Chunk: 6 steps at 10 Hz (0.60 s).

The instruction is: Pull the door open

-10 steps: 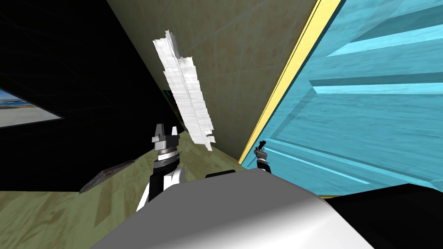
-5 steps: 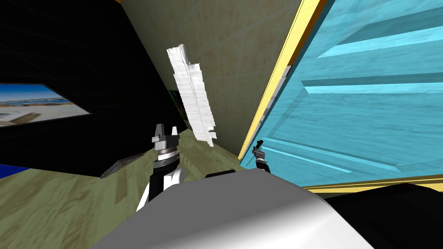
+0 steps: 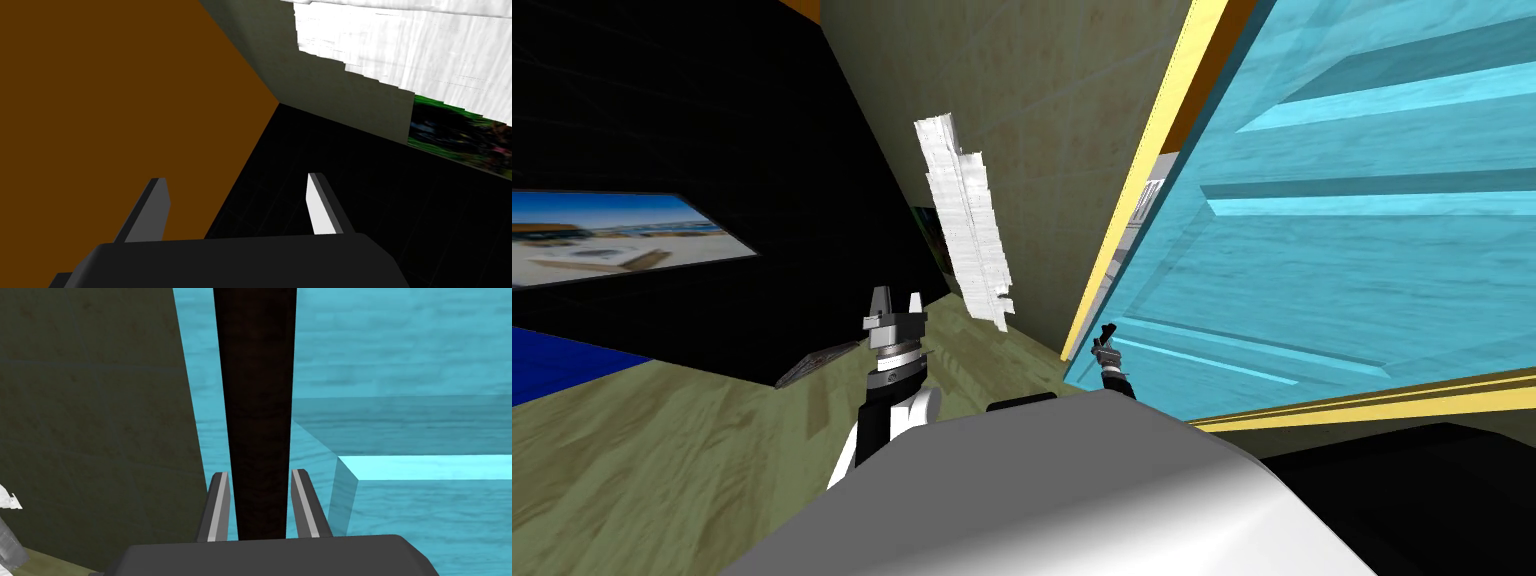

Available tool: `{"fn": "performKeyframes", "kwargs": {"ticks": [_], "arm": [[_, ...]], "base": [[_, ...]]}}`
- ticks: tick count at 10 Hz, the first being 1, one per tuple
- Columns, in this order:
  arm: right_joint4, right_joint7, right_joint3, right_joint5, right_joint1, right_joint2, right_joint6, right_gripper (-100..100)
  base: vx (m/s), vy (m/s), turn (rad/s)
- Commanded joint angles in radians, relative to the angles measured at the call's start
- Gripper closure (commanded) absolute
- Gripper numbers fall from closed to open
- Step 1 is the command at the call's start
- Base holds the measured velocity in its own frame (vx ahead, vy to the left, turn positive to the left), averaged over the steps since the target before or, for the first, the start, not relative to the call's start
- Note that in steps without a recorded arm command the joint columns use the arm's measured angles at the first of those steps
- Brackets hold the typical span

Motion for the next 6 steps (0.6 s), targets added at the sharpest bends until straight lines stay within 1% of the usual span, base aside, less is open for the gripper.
{"fn": "performKeyframes", "kwargs": {"ticks": [1, 3, 4, 5, 6], "arm": [[-0.009, -0.016, 0.025, 0.013, 0.011, -0.009, -0.004, 100], [-0.024, -0.033, 0.056, 0.030, 0.021, -0.020, -0.009, 100], [-0.028, -0.024, 0.045, 0.024, 0.021, -0.016, -0.001, 100], [-0.036, -0.041, 0.072, 0.039, 0.034, -0.027, -0.008, 100], [-0.039, -0.046, 0.077, 0.042, 0.037, -0.030, -0.011, 100]], "base": [[-0.250, 0.020, 0.070], [-0.272, -0.017, 0.066], [-0.110, -0.010, 0.033], [-0.176, 0.007, 0.077], [-0.237, -0.035, 0.081]]}}
